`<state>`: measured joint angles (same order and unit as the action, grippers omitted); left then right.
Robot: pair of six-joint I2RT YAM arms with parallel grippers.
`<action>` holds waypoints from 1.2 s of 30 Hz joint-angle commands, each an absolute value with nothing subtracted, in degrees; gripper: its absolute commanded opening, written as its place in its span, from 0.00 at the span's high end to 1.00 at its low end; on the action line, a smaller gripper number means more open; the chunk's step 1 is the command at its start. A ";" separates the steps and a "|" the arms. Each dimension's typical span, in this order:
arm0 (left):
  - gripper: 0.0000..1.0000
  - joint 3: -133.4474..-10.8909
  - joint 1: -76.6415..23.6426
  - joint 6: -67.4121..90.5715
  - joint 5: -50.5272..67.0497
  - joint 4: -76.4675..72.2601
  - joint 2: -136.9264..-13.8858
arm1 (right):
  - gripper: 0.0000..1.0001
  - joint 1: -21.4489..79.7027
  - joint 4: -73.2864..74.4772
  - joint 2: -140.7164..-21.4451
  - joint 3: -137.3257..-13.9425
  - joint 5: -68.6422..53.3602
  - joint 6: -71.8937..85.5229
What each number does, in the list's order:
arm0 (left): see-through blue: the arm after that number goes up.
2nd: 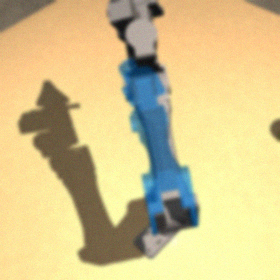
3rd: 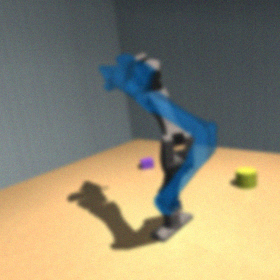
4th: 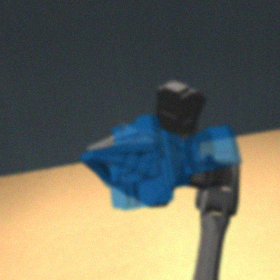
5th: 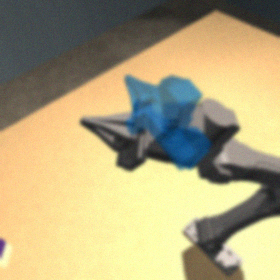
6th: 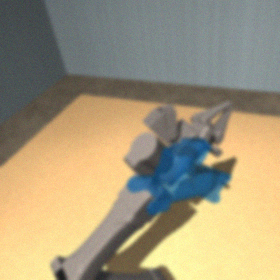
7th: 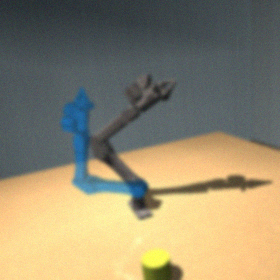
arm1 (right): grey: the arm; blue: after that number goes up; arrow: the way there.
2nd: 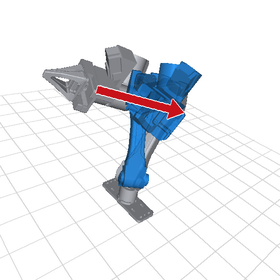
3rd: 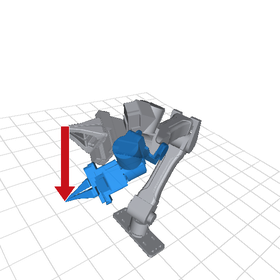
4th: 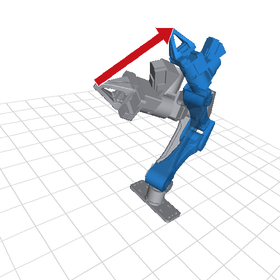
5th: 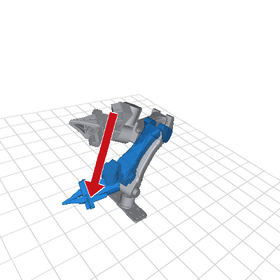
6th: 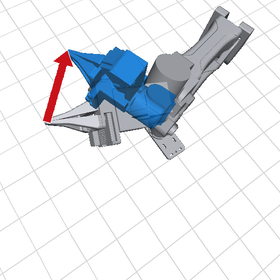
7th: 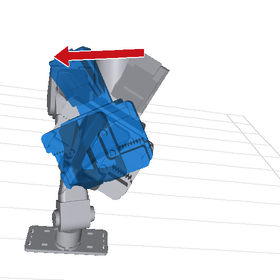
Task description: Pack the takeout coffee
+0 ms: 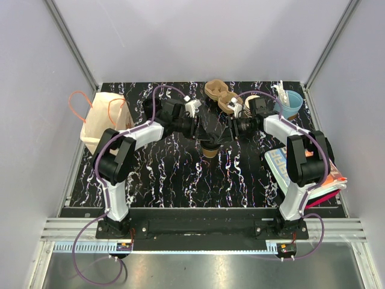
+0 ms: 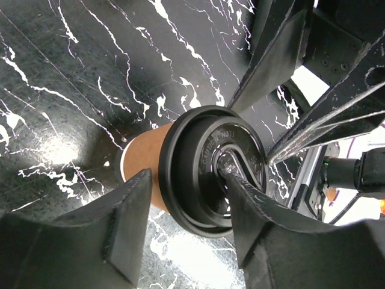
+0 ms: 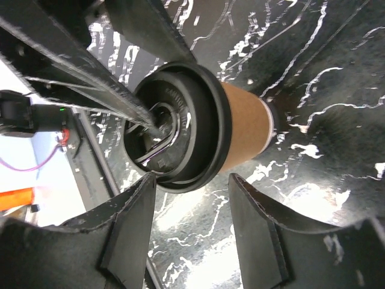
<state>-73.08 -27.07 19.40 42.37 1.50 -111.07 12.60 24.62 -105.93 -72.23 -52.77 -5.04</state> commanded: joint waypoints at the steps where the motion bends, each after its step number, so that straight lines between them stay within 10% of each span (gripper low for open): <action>1: 0.48 -71.63 -28.04 15.73 31.03 6.94 -113.99 | 0.44 11.52 21.62 -106.26 -71.19 -58.71 -3.69; 36: 0.68 -71.28 -29.18 17.40 23.73 8.44 -117.16 | 0.51 10.72 5.81 -106.35 -61.88 -60.29 11.59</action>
<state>-74.11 -28.91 21.10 35.16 -0.56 -111.53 10.81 11.62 -107.20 -63.46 -60.71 7.01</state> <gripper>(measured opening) 0.413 0.494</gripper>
